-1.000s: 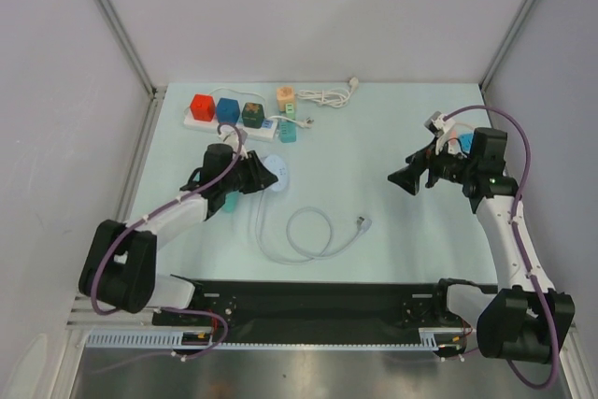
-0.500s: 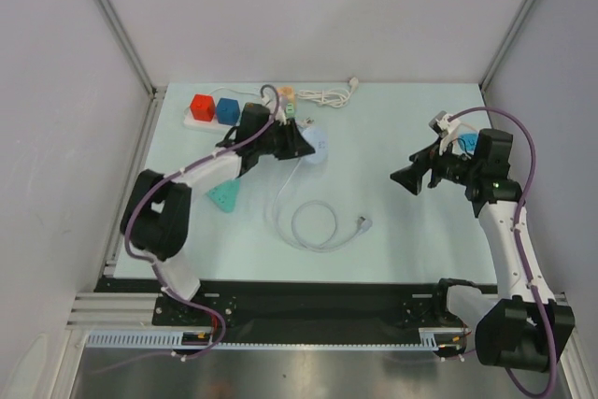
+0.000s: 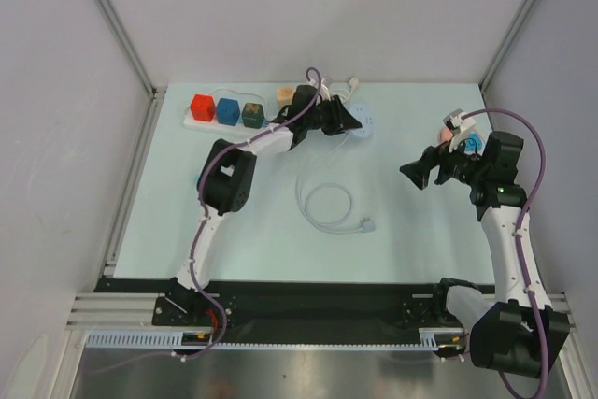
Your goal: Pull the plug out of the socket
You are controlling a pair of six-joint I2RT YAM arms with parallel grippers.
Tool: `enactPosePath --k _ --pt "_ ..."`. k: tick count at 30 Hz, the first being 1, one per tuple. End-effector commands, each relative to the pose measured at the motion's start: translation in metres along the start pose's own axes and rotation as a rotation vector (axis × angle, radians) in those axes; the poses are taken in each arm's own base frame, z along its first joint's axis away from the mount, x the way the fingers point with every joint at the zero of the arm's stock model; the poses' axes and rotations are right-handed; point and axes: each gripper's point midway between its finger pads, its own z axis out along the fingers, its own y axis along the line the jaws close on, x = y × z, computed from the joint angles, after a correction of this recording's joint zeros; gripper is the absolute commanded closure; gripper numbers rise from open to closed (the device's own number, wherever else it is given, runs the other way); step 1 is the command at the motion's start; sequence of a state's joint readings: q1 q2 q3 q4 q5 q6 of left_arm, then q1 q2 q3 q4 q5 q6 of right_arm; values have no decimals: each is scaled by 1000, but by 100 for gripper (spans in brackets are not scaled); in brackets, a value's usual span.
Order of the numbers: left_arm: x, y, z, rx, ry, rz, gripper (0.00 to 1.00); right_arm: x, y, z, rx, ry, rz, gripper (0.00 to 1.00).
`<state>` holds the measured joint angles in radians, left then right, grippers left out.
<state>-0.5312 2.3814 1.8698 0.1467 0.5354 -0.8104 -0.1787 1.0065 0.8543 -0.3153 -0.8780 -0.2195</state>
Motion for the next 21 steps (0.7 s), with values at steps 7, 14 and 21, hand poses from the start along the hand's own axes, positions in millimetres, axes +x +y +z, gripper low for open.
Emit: enactPosePath --k 7,14,21 --pt "-48 -2 61 8 -185 -181 91 -6 -12 1 50 -15 -6 7" --pt "-41 30 76 -47 -211 -274 70 -5 -16 1 69 -6 -8 7" --pt "-47 20 67 -91 -205 -209 31 -5 -17 0 76 -5 -16 7"
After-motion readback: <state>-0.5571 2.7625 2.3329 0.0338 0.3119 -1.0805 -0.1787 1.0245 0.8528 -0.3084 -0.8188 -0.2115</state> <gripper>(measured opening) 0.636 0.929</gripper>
